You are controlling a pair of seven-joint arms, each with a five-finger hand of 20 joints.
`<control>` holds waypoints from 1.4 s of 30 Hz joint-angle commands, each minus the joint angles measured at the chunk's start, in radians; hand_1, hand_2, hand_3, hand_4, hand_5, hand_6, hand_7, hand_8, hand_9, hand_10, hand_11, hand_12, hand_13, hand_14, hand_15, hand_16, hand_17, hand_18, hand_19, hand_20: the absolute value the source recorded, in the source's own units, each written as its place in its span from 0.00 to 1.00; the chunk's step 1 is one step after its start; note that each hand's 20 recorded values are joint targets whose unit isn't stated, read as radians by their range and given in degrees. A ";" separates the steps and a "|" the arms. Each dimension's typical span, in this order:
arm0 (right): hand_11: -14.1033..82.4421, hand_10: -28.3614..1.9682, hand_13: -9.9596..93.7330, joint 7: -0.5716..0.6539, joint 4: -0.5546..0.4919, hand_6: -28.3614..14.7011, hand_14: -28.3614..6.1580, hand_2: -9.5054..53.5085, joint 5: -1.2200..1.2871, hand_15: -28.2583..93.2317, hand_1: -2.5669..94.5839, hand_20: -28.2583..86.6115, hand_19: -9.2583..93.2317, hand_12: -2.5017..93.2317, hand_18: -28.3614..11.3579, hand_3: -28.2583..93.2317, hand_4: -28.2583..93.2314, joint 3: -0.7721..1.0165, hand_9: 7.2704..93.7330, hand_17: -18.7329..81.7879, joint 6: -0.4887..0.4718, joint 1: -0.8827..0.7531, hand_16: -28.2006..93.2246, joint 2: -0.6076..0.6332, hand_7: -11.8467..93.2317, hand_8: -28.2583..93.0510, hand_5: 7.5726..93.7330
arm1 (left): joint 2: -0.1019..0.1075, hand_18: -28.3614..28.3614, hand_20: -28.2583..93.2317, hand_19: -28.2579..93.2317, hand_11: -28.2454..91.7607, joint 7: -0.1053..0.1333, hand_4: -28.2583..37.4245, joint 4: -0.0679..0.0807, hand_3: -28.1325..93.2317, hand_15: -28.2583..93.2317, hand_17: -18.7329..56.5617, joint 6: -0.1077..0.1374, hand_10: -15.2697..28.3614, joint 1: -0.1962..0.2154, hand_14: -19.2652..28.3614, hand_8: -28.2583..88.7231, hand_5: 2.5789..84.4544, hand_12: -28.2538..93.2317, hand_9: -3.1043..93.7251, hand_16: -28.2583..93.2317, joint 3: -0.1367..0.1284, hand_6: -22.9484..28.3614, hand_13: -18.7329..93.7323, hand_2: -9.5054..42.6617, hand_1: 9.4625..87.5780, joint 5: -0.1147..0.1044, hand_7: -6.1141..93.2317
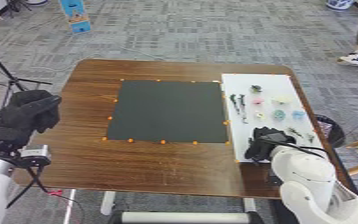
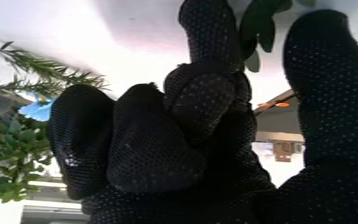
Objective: Arrange flowers
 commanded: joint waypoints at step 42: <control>0.68 0.59 0.97 -0.062 -0.009 0.58 0.61 0.00 -0.062 0.77 0.31 0.77 1.00 0.54 0.32 0.72 0.24 0.108 0.92 0.88 0.139 -0.110 0.63 -0.013 0.44 0.23 0.86 | 0.007 0.93 0.82 1.00 0.85 -0.012 0.33 0.000 0.74 1.00 0.71 -0.022 0.64 -0.018 0.72 0.40 0.74 0.71 0.81 0.56 0.019 0.34 0.81 0.16 0.38 -0.013 0.80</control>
